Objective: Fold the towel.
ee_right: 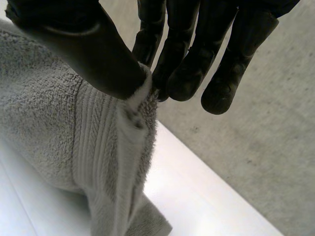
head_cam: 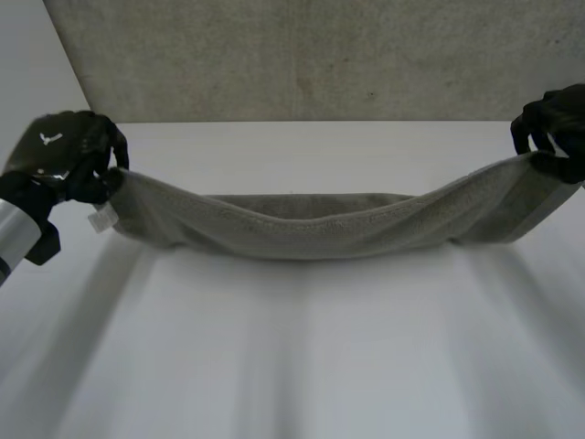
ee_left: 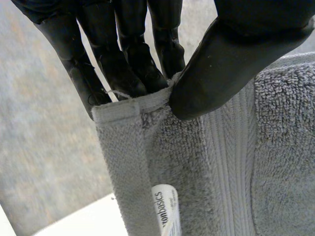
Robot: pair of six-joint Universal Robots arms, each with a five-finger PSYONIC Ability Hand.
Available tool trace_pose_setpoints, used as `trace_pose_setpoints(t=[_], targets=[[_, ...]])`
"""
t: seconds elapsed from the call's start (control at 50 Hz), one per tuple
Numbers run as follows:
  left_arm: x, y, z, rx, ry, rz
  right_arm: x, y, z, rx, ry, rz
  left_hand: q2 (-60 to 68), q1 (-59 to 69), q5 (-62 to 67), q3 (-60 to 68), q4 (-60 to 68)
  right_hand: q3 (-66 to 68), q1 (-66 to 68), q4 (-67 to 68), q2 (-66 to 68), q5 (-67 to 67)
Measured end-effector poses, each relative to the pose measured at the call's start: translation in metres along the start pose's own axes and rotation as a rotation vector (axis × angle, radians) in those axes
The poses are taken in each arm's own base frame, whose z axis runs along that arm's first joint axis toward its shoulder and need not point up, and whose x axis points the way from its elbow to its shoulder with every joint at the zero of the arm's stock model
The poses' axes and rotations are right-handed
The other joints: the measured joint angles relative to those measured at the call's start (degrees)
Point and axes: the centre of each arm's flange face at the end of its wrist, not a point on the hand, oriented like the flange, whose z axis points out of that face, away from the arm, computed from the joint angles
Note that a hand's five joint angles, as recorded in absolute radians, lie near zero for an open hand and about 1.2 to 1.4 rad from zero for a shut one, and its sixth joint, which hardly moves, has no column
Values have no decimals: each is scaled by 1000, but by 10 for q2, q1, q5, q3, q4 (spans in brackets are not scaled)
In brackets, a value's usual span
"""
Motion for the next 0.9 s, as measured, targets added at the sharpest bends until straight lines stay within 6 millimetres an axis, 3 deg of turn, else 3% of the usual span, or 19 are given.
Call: trace_pose_setpoints(t=[0.1, 0.18, 0.32, 0.58, 0.78, 0.84, 0.88, 0.9], targets=[[-11, 37, 24, -103, 1, -48, 5, 29, 29, -64, -37, 7, 0, 0, 0, 0, 0, 0, 0, 0, 0, 0], [-23, 75, 51, -187, 6, -82, 2, 57, 64, -138, -62, -24, 0, 0, 0, 0, 0, 0, 0, 0, 2, 0], [-34, 109, 88, -230, 19, -70, -7, 82, 107, -198, -51, -88, 0, 0, 0, 0, 0, 0, 0, 0, 2, 0], [-44, 121, 147, -165, -4, -9, -10, 101, 165, -156, 70, -116, 0, 0, 0, 0, 0, 0, 0, 0, 2, 0], [-45, 132, 166, -160, -9, -5, -16, 110, 192, -123, 146, -153, -20, 0, -2, -20, -26, 0, 0, 0, 5, 0], [-44, 134, 167, -162, -6, -6, -17, 113, 197, -124, 158, -158, -198, -149, -154, -184, -195, -19, -18, -20, -14, -20], [-43, 135, 167, -164, -3, -8, -18, 116, 199, -127, 167, -160, -417, -366, -393, -411, -424, -225, -233, -225, -230, -231], [-43, 135, 167, -164, -2, -8, -19, 116, 200, -128, 169, -160, -462, -411, -432, -457, -468, -258, -255, -257, -252, -254]])
